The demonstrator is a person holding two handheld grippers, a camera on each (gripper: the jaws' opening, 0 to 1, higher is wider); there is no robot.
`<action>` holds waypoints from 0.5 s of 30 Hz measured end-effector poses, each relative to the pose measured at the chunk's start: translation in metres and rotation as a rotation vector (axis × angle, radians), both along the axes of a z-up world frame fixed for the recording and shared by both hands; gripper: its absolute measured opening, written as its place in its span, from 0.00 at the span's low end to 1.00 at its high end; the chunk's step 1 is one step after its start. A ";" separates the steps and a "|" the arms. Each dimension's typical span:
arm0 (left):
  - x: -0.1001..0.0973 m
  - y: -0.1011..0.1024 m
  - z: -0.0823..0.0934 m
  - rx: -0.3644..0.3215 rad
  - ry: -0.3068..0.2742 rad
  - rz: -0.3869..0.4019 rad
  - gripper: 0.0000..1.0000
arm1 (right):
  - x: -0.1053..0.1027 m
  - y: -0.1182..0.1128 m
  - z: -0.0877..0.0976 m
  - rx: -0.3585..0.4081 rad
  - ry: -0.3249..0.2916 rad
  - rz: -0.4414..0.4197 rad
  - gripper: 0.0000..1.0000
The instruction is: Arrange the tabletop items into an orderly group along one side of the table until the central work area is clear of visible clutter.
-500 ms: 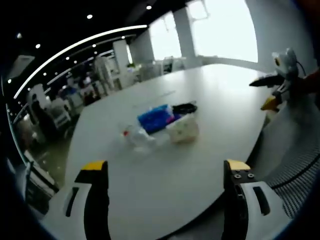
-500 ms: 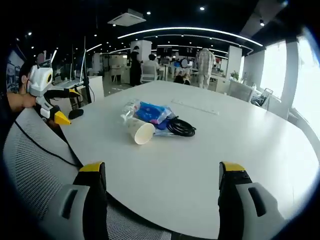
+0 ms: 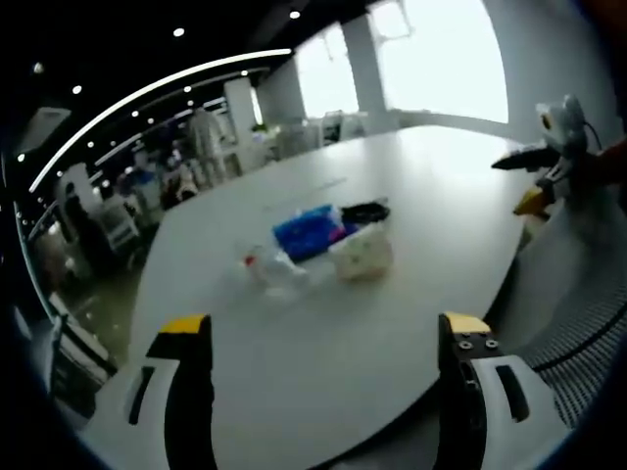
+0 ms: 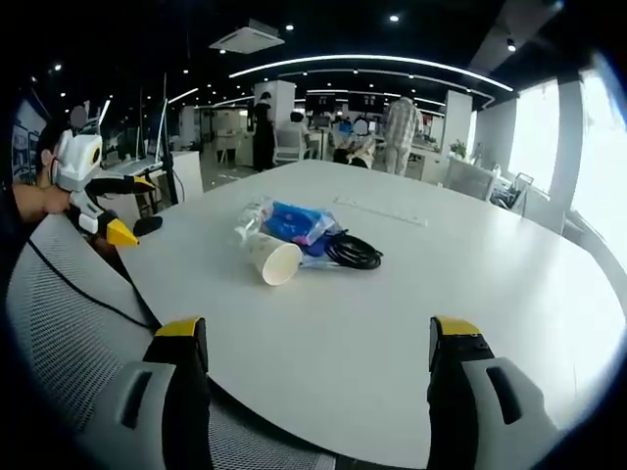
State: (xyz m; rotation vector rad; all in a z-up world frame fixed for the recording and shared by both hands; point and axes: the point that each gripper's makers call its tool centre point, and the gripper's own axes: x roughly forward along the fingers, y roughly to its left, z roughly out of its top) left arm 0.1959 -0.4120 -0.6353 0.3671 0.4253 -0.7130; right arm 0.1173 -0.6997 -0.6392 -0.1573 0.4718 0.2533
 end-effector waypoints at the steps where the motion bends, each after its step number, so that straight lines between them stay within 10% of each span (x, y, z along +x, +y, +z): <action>1: 0.000 0.000 0.000 0.001 0.000 0.001 0.92 | 0.000 0.000 0.000 0.001 0.000 0.000 0.93; 15: 0.000 0.001 0.000 0.006 -0.003 0.004 0.92 | -0.001 0.001 -0.001 -0.016 0.008 0.010 0.93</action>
